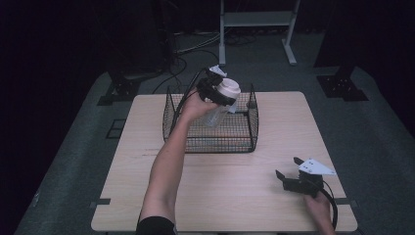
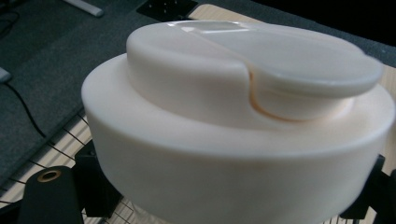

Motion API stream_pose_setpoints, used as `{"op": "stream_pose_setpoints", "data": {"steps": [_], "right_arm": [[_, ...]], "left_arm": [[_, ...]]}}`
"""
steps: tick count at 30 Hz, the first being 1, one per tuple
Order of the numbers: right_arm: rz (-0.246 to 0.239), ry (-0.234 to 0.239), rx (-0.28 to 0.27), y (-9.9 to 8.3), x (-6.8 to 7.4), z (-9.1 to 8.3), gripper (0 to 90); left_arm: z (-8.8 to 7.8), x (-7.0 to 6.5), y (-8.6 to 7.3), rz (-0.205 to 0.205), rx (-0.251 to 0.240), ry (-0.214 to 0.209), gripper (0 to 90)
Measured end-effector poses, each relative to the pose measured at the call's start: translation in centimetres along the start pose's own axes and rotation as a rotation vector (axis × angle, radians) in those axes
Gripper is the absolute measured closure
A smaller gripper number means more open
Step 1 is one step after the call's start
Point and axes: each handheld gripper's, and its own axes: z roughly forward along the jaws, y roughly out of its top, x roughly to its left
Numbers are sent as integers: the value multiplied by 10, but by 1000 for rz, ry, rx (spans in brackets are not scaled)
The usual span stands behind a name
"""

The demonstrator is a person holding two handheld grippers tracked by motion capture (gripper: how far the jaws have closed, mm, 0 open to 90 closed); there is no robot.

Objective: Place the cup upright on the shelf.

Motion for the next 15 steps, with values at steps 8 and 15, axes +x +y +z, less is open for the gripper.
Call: {"op": "stream_pose_setpoints", "data": {"steps": [8, 15], "right_arm": [[3, 1, 1, 0, 0, 0, 135], [-5, 1, -2, 0, 0, 0, 135]], "left_arm": [[19, 2, -17, -39, 21, -5, 154], [29, 2, -27, -67, 15, -17, 153]]}}
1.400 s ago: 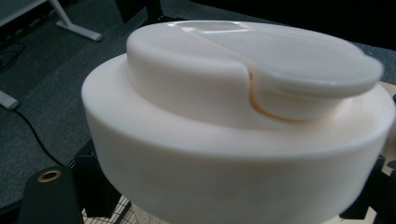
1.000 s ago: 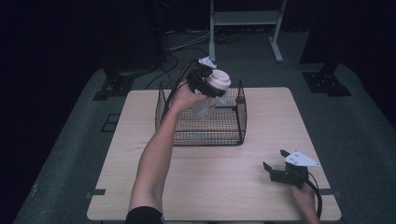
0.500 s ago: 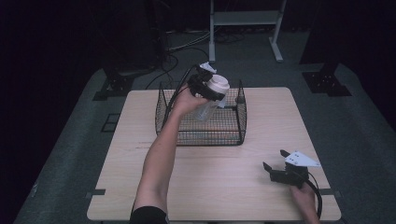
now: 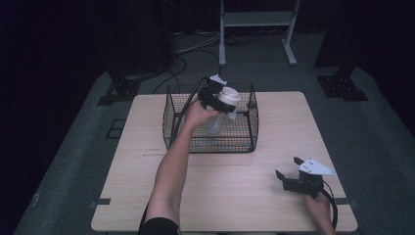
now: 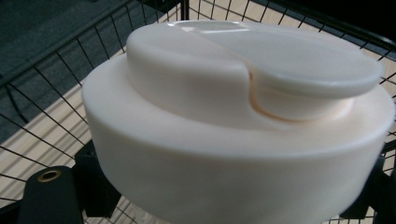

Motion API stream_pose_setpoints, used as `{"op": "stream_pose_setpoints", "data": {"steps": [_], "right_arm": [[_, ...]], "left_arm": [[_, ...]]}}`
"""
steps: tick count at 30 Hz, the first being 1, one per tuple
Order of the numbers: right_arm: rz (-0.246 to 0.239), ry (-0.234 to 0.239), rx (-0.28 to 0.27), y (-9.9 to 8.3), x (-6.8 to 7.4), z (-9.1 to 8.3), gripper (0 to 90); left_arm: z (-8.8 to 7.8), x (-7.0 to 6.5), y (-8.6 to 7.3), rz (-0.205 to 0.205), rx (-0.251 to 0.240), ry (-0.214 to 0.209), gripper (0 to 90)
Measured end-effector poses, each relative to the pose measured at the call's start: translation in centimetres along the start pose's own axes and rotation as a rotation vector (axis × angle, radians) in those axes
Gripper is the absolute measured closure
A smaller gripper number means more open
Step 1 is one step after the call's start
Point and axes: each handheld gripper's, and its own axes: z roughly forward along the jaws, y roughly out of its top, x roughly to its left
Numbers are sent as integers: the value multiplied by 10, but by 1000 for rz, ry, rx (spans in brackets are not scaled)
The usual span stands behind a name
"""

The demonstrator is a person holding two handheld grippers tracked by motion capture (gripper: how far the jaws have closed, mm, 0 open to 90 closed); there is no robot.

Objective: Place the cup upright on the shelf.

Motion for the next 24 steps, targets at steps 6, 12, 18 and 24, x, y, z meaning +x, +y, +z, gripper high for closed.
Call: {"op": "stream_pose_setpoints", "data": {"steps": [6, 12, 18, 24], "right_arm": [[3, 1, 1, 0, 0, 0, 135], [4, 1, -1, 0, 0, 0, 135], [2, 0, -4, 0, 0, 0, 135], [3, 1, -4, 0, 1, 0, 135]], "left_arm": [[4, 0, -4, -2, 2, -6, 154], [5, 1, -8, -14, -23, -9, 153], [6, 4, -15, -32, -40, -20, 153], [3, 4, -19, -28, -28, -27, 153]]}}
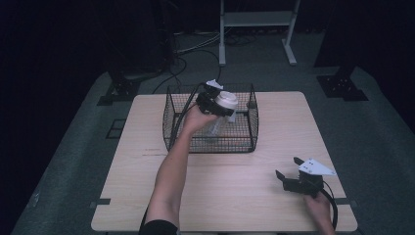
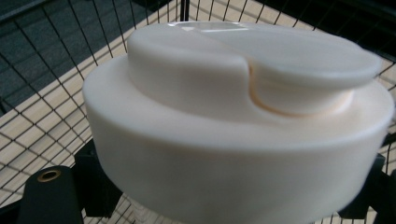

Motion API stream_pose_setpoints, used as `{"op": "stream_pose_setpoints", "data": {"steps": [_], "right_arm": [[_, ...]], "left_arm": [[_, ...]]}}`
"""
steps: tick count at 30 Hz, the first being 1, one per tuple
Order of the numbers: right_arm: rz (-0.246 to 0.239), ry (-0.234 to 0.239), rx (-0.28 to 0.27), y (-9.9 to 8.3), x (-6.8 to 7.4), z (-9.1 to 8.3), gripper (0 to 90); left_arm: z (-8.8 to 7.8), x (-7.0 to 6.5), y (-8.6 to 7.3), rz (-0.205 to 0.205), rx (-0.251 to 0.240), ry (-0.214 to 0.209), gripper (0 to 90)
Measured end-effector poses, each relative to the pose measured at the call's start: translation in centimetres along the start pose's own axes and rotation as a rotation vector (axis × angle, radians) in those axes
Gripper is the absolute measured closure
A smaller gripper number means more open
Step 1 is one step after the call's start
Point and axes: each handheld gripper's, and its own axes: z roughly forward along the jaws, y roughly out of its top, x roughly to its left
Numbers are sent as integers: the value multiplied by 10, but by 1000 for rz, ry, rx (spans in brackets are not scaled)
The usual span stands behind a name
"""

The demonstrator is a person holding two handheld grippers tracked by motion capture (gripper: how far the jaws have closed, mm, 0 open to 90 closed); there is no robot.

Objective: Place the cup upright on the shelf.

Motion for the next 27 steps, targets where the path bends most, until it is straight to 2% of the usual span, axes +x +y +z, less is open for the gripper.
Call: {"op": "stream_pose_setpoints", "data": {"steps": [4, 9, 16, 21, 23, 27], "right_arm": [[-2, 0, -1, 0, 0, 0, 135], [-2, -1, -1, 0, 0, 0, 135], [-5, -2, 1, 0, 0, 0, 135], [-7, 0, 2, 0, 1, 0, 135], [-10, -2, 0, 0, 1, 0, 135], [-13, -2, 4, 0, 1, 0, 135]], "left_arm": [[-4, -2, -2, 10, -3, 2, 152], [-9, -2, -7, 4, -17, 4, 152], [-16, -4, -12, 21, -4, 10, 151], [-19, -4, -19, 29, 24, 10, 151], [-16, -3, -24, 46, 94, 34, 152], [-14, 0, -24, 24, 75, 26, 153]]}}
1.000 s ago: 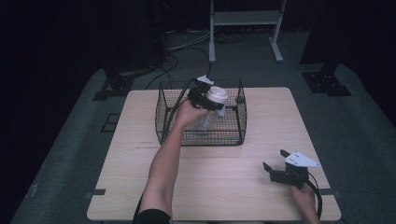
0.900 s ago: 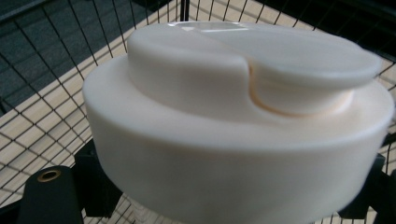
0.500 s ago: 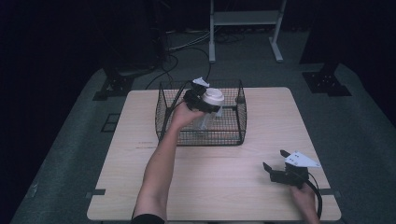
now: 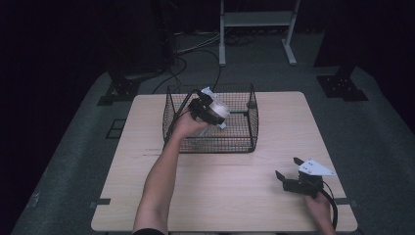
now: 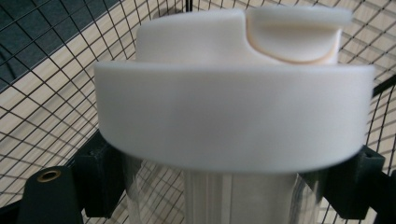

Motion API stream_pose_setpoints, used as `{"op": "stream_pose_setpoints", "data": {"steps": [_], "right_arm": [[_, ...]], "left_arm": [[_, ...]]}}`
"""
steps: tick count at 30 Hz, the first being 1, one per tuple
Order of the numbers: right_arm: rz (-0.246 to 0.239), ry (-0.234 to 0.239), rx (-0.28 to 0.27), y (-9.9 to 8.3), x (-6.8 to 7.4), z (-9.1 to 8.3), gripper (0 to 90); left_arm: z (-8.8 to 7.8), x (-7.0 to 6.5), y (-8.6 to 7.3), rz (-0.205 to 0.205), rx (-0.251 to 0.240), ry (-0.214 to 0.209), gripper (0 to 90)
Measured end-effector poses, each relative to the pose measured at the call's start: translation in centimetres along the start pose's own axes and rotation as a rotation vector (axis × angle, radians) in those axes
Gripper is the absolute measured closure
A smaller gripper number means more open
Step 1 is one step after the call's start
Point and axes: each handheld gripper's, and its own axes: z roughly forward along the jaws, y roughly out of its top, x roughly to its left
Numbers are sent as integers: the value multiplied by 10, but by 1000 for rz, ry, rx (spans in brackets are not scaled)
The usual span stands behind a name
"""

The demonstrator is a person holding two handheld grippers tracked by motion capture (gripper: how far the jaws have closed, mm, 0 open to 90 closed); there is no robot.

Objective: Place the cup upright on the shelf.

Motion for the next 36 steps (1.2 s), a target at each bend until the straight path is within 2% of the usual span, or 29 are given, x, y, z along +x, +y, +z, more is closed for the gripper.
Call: {"op": "stream_pose_setpoints", "data": {"steps": [3, 5, 7, 9, 11, 15, 24, 32, 36], "right_arm": [[-2, -1, 0, 0, 0, 0, 135], [-2, -1, -2, 0, 0, 0, 135], [-7, -3, -5, 0, 0, 0, 135], [-7, -3, -6, 0, 0, 0, 135], [-5, -3, -5, 0, 0, 0, 135], [-14, -3, -3, 0, 0, 0, 135], [-15, 1, -7, 0, 0, 0, 135], [-14, 1, -8, 0, 0, 0, 135], [-14, 0, -7, 0, 0, 0, 135]], "left_arm": [[1, -1, 6, 12, -17, 11, 153], [2, -1, 13, 8, -43, 1, 153], [1, -3, 25, 1, -123, -5, 153], [1, -3, 31, -8, -161, -20, 152], [6, -3, 33, -5, -177, -22, 152], [20, -1, 33, -18, -120, -20, 152], [23, -3, 33, -19, -134, -36, 152], [13, -4, 17, -6, -182, -39, 151], [6, -3, 11, -5, -186, -37, 150]]}}
